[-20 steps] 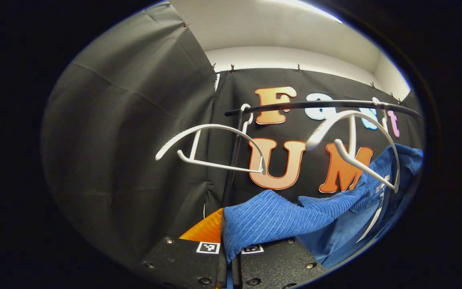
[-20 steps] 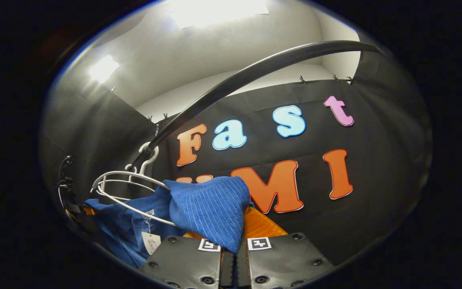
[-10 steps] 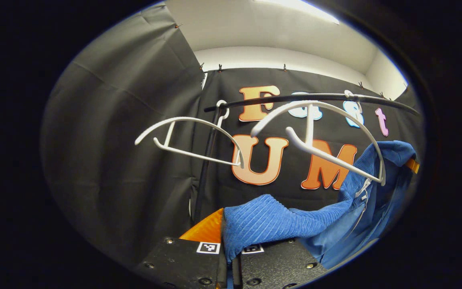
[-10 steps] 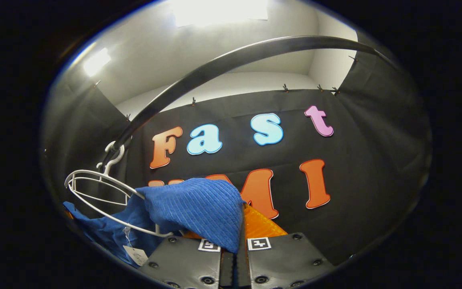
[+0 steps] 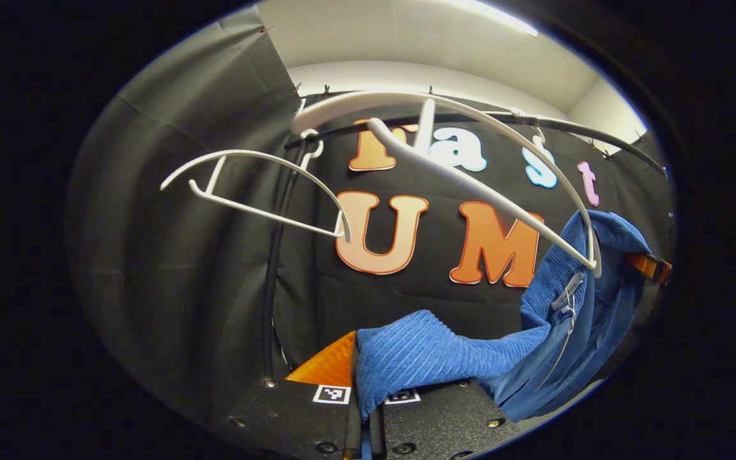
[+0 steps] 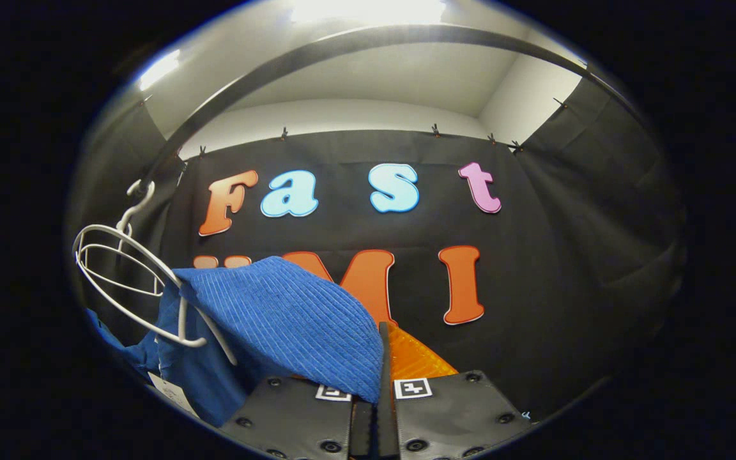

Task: Grasp the clothes on the hanger with both hands and then place them into the laundry hamper below.

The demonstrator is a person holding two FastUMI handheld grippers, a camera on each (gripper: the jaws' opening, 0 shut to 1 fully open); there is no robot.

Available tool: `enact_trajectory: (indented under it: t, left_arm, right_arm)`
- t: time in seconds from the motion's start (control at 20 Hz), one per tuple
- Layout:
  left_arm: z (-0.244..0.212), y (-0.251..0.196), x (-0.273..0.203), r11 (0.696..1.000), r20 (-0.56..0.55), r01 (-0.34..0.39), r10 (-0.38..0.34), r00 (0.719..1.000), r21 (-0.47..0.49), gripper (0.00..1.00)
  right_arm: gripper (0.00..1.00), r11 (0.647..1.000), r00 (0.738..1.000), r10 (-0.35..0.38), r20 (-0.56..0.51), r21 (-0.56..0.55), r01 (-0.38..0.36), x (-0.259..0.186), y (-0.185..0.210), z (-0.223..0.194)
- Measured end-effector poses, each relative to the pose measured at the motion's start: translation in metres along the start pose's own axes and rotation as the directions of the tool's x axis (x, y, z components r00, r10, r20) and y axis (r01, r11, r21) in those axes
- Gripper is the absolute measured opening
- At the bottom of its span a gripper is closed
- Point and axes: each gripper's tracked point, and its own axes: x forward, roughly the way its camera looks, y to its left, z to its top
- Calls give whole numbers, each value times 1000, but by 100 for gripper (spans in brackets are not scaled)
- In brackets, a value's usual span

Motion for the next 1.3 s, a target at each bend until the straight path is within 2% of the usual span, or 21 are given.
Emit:
enact_trajectory:
  t: [0.2, 0.5, 0.8, 0.95, 1.05, 1.2, 1.3]
  left_arm:
    - [-19, -21, 5, 999, -37, 46, -45, 998, 17, 7]
    - [-41, -47, 0, 995, -91, 100, -97, 991, 25, 7]
    - [-59, -68, -9, 989, -139, 148, -143, 980, 28, 7]
    - [-70, -78, -18, 984, -170, 170, -159, 973, 49, 7]
    - [-81, -84, -22, 982, -199, 185, -173, 965, 46, 7]
    - [-103, -96, -25, 980, -247, 198, -190, 950, 6, 7]
    - [-121, -108, -24, 975, -283, 215, -223, 933, -58, 7]
  right_arm:
    - [17, 999, 998, -33, -49, -43, 31, -2, -14, -25]
    - [17, 997, 994, -65, -85, -55, 61, -7, -30, -39]
    - [17, 1000, 987, -5, -164, 2, 5, -22, -23, -68]
    - [17, 998, 977, 65, -203, 18, -62, -33, -2, -85]
    - [16, 992, 962, 126, -243, 19, -125, -42, 18, -101]
    - [16, 974, 925, 223, -307, 43, -221, -58, 53, -129]
    - [16, 960, 886, 279, -369, 79, -269, -70, 76, -157]
